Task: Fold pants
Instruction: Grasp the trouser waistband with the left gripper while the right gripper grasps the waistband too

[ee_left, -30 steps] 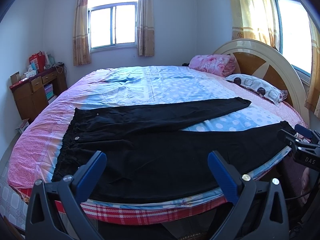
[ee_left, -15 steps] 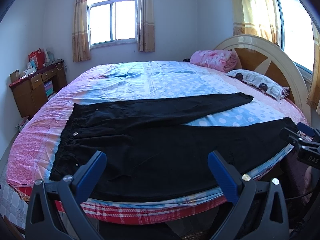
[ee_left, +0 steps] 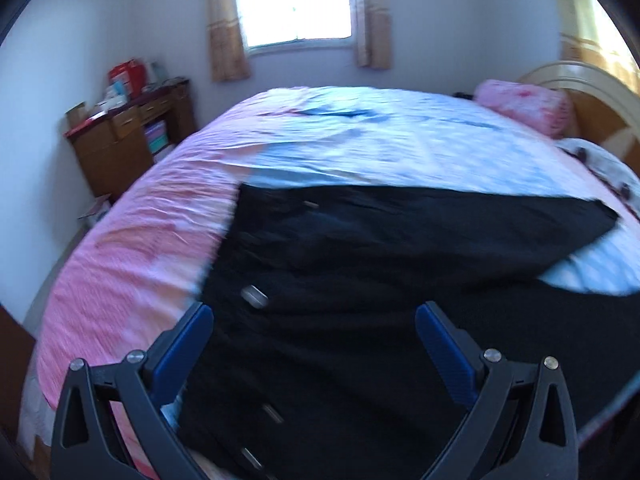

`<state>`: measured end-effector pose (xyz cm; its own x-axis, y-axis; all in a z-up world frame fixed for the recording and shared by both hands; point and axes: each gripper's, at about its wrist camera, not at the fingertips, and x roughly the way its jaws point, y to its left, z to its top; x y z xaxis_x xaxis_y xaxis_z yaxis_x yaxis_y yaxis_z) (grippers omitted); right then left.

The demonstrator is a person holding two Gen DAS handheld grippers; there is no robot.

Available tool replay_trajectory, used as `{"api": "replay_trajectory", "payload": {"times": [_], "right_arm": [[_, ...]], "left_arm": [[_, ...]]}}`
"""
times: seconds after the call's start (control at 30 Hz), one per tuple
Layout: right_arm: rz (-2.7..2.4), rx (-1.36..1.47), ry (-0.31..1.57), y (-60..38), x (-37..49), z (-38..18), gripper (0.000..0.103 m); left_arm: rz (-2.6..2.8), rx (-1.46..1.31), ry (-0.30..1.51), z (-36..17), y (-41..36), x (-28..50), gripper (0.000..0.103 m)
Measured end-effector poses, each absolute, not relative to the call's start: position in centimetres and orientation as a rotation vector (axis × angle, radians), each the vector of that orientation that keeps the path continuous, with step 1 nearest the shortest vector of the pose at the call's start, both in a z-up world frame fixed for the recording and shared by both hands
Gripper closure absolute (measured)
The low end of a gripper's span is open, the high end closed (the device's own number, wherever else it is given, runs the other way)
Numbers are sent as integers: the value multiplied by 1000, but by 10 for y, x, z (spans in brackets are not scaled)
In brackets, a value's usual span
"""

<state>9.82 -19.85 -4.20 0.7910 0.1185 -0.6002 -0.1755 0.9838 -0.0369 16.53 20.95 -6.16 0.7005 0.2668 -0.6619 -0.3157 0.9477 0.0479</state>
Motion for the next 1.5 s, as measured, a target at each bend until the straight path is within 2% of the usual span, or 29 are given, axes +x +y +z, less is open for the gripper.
{"api": "replay_trajectory", "payload": {"times": [0.23,0.33,0.53,0.57,0.6,0.67,0.7,0.8,0.83,1.03,1.33,1.37,1.43,1.5], "right_arm": [[159,-102,715,-205,155,-51,1],[125,-72,729,-224,182,-45,1],[33,-28,746,-278,245,-34,1],[14,-9,760,-293,263,-32,1],[1,10,775,-307,280,-31,1],[-38,50,793,-337,315,-29,2],[-55,60,795,-346,327,-28,6],[-104,91,829,-387,382,-30,33],[-117,103,854,-400,404,-33,36],[-147,107,946,-439,511,-48,37],[-58,158,1120,-456,604,-98,37],[-34,174,1149,-455,608,-104,41],[-20,142,1156,-449,608,-110,60],[22,151,1148,-444,605,-108,81]], "left_arm": [[407,-163,823,-79,307,267,1],[423,-178,870,-95,324,305,5],[382,-161,975,-125,328,355,26],[363,-163,985,-129,327,359,36],[344,-171,1001,-133,327,363,42],[339,-171,1011,-136,326,367,46],[330,-173,1013,-137,326,369,49],[305,-172,1019,-138,326,370,51],[299,-185,1017,-138,328,370,51],[283,-207,1002,-141,332,369,51],[268,-177,1009,-143,330,380,51],[265,-176,1008,-143,330,380,51],[260,-173,1004,-144,330,382,53],[253,-158,996,-143,329,384,65]]}}
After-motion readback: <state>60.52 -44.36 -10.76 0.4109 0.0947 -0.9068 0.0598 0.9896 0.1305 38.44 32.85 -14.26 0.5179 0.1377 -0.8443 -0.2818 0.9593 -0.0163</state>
